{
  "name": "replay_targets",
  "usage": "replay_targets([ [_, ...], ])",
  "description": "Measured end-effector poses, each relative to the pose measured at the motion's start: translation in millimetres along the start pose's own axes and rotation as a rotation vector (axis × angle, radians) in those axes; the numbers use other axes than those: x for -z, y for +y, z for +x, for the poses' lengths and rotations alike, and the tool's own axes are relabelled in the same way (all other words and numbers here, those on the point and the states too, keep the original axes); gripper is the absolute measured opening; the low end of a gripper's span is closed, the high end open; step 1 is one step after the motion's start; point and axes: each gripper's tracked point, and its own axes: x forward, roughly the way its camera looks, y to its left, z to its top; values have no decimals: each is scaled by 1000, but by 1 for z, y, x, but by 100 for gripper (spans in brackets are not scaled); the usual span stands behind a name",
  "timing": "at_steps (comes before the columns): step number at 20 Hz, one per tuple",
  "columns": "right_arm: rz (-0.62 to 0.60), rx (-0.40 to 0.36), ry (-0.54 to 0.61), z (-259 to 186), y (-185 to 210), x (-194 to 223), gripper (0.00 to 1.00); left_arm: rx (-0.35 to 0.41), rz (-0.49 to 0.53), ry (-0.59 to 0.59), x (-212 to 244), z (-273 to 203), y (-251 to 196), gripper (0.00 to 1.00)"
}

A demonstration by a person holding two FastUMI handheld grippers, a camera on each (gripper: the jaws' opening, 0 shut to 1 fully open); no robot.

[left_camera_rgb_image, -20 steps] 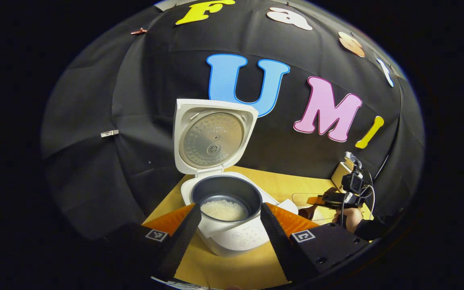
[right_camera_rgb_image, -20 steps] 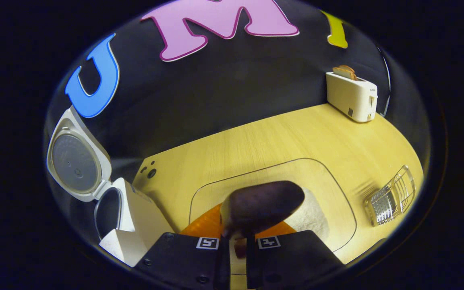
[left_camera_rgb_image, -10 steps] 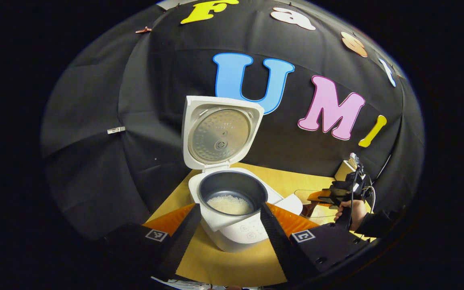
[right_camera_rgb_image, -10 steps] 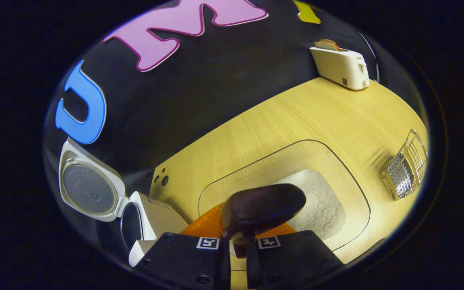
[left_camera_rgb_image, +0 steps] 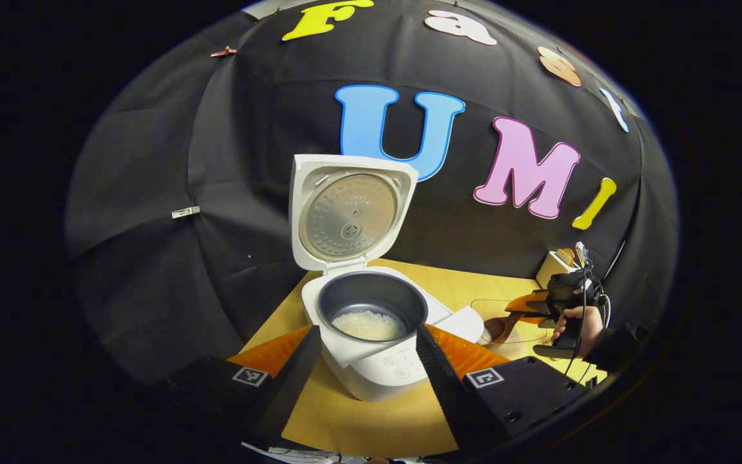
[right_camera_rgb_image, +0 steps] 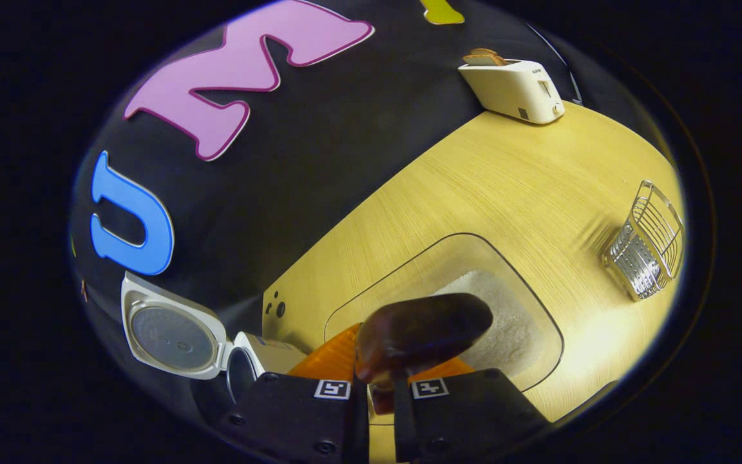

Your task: Close the left gripper, press the button to open the rice cooker; take a wooden spoon from the chopstick holder with the right hand, scoop a spoonful of rice and pour it into the rice cooker, then put the wooden spoon back into the chopstick holder.

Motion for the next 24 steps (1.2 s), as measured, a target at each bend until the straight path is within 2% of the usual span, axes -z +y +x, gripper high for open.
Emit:
replay_targets([
  [6,125,-17,-23,-17,-8,-23,19,9,-8,-9,-3,-2,-8,95],
  [7,145,-18,-32,-21,-8,-28,19,10,-7,-9,-3,-2,-9,91],
  [8,160,-21,-43,-25,-7,-33,20,10,-6,-10,-3,-3,-10,95],
  [10,185,-43,-49,-34,0,-40,19,12,-7,-14,-4,-4,-12,96],
  [11,200,-59,-49,-39,5,-43,19,15,-9,-15,-5,-5,-13,92],
  [12,216,-77,-47,-44,12,-46,19,16,-10,-18,-4,-6,-14,92],
  [13,226,-92,-44,-47,18,-48,19,17,-9,-22,-5,-8,-15,96],
  [18,197,-165,-8,-65,53,-47,19,17,-13,-33,-4,-15,-17,96],
  [19,195,-184,2,-68,62,-45,20,14,-14,-36,-4,-17,-16,91],
  [20,201,-204,13,-71,72,-44,19,10,-16,-38,-4,-19,-14,95],
  [21,211,-225,27,-74,83,-41,19,5,-21,-41,-4,-22,-12,91],
  [22,221,-246,41,-76,94,-39,19,-1,-27,-43,-3,-24,-9,95],
  [24,235,-280,77,-80,112,-31,19,-15,-39,-47,-1,-29,-3,96],
])
